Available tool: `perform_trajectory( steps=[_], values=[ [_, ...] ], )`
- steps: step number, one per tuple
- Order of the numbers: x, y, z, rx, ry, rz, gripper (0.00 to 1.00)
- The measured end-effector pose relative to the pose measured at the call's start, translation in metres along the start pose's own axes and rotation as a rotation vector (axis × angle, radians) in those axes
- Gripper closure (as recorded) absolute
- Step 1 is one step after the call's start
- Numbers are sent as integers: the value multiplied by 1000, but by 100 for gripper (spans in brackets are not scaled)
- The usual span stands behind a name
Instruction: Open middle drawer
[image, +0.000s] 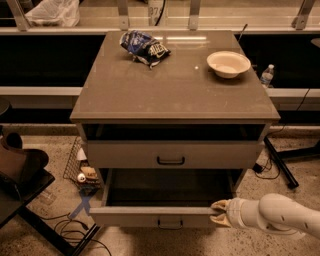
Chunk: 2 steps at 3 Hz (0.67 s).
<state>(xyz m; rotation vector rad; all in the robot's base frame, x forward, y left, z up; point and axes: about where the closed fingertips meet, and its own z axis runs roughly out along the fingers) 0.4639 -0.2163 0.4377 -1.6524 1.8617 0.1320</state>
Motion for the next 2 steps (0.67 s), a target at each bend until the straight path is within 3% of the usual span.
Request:
perform_trajectory(
  steps=[1,2],
  values=[
    [2,18,-18,-31,22,7,100],
    [2,18,-18,-31,22,7,100]
  ],
)
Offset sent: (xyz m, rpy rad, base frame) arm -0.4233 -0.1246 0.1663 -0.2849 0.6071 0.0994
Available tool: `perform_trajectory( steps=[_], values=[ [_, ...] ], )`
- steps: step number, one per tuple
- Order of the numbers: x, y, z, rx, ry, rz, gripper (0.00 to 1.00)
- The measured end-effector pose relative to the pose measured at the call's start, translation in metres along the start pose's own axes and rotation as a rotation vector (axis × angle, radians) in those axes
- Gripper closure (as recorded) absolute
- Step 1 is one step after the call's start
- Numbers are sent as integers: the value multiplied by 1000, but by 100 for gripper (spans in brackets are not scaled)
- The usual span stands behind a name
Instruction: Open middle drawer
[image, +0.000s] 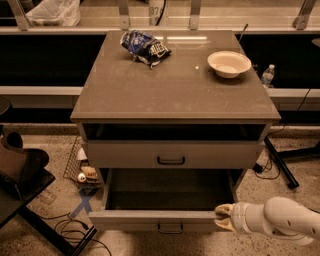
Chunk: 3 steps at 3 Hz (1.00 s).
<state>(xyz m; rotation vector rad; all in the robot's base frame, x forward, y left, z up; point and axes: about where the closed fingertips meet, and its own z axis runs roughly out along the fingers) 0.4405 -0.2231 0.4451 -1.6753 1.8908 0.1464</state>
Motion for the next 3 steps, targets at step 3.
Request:
perform_trajectory(
  steps=[3],
  values=[
    [12,177,-156,-320,153,32,100]
  ],
)
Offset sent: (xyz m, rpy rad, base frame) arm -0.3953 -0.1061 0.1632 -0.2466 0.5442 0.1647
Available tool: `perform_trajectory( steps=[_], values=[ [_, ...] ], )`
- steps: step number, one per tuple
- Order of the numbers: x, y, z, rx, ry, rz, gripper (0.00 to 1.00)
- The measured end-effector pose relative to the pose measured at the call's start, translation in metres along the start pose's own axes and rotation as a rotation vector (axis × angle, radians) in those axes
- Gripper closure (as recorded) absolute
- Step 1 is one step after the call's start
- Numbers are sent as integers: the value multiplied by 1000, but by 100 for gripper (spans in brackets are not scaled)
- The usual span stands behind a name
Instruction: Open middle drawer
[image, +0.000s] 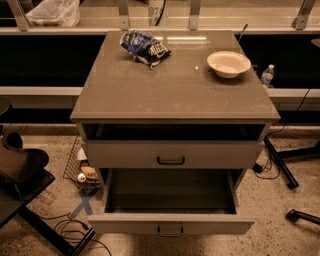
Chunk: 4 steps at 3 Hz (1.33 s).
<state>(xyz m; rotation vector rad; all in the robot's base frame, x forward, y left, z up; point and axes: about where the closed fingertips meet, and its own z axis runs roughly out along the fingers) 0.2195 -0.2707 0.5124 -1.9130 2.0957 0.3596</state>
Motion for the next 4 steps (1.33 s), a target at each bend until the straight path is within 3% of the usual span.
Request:
perform_trajectory(
  steps=[1,3,4],
  values=[
    [-3,-20,11,34,6,-14,100],
    [-31,-138,49,199,-50,-105,98],
    [-30,-131,48,188,-47,-103,69]
  ],
)
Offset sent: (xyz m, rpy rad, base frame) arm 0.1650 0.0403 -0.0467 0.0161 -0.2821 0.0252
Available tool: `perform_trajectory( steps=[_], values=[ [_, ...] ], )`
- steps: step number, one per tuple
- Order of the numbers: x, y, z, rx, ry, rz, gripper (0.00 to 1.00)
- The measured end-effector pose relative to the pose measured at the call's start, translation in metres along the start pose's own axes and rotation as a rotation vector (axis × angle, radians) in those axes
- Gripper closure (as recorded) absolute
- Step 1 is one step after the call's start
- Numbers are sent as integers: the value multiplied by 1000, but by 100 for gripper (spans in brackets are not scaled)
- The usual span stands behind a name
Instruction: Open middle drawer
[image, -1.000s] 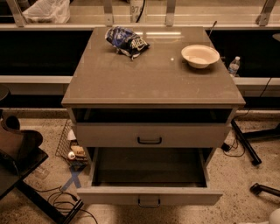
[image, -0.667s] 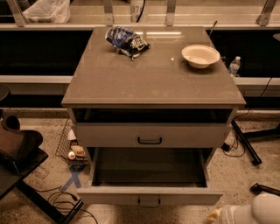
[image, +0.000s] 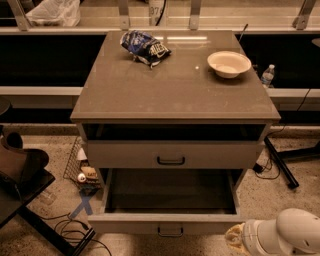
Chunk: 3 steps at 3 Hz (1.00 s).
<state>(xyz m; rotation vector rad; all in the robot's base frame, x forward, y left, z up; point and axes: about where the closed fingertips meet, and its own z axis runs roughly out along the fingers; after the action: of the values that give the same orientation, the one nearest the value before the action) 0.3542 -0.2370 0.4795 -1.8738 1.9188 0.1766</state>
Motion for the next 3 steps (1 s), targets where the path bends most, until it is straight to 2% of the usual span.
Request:
perform_trajectory(
  steps=[1,2,3],
  values=[
    [-1,0,1,-1,-2,-1,38],
    [-1,0,1,-3,-2,-2,14],
    [-2,0,4,-8,-4,-4,0]
  ],
)
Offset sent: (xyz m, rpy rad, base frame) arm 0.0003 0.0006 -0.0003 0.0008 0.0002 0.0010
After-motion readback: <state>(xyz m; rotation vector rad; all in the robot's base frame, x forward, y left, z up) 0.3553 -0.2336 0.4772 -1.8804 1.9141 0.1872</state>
